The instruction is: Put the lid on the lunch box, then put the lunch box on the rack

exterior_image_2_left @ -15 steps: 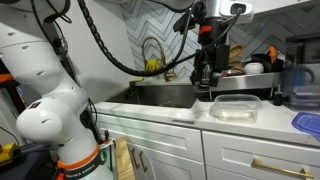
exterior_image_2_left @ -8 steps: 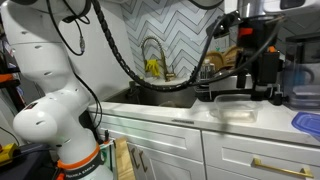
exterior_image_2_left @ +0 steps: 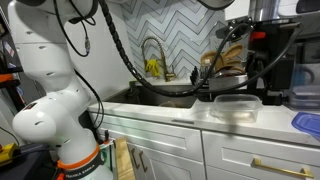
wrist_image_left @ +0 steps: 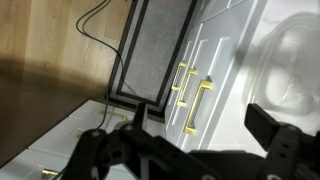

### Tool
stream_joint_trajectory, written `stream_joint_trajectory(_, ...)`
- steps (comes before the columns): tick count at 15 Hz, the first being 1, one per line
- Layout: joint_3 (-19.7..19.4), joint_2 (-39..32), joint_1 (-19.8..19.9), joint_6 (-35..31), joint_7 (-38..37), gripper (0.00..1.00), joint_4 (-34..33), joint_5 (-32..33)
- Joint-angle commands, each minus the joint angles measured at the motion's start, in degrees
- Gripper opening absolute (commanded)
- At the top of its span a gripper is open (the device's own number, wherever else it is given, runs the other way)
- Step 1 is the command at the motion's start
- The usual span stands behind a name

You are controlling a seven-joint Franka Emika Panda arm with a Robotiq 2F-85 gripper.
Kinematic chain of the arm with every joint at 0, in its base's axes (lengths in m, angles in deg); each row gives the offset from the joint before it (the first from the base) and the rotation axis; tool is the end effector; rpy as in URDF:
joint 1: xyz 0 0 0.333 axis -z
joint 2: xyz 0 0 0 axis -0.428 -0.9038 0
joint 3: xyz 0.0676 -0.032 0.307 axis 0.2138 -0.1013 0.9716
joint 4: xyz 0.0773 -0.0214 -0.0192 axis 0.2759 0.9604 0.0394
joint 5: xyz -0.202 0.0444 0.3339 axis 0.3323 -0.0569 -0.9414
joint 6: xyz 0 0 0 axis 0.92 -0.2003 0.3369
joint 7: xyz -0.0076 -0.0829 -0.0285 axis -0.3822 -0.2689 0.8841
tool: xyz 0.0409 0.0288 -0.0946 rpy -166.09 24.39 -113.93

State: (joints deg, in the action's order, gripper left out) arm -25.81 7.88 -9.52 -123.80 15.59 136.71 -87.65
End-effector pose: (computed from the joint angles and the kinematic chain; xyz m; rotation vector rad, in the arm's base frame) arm 0.4970 -0.3021 0.4772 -2.9688 0.9419 0.1209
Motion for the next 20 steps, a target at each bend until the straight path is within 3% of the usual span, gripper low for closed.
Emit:
stream_joint_trajectory(1,-0.3,-3.6,1.0,-4.1,0.9,1.0,-2.0,0.8)
stream_joint_trajectory(5,0.2,-9.8,3.6,-13.7,9.0,1.0,-4.2,-5.9)
stream_joint_trajectory(8,1.6,-16.2,7.1,-10.9,10.8,1.0,-10.0,-16.4)
stream_joint_trajectory(9,0.9,-11.7,4.9,-13.1,9.3,1.0,-5.1,-10.7)
stream_joint_trajectory(14,1.7,-16.1,6.8,-12.6,9.8,1.0,-9.4,-14.7)
stream_joint_trajectory(16,1.5,-18.3,7.1,-17.3,11.4,1.0,-10.6,-13.9)
stream_joint_trajectory(20,3.1,-22.0,9.0,-20.6,14.4,1.0,-13.4,-16.0)
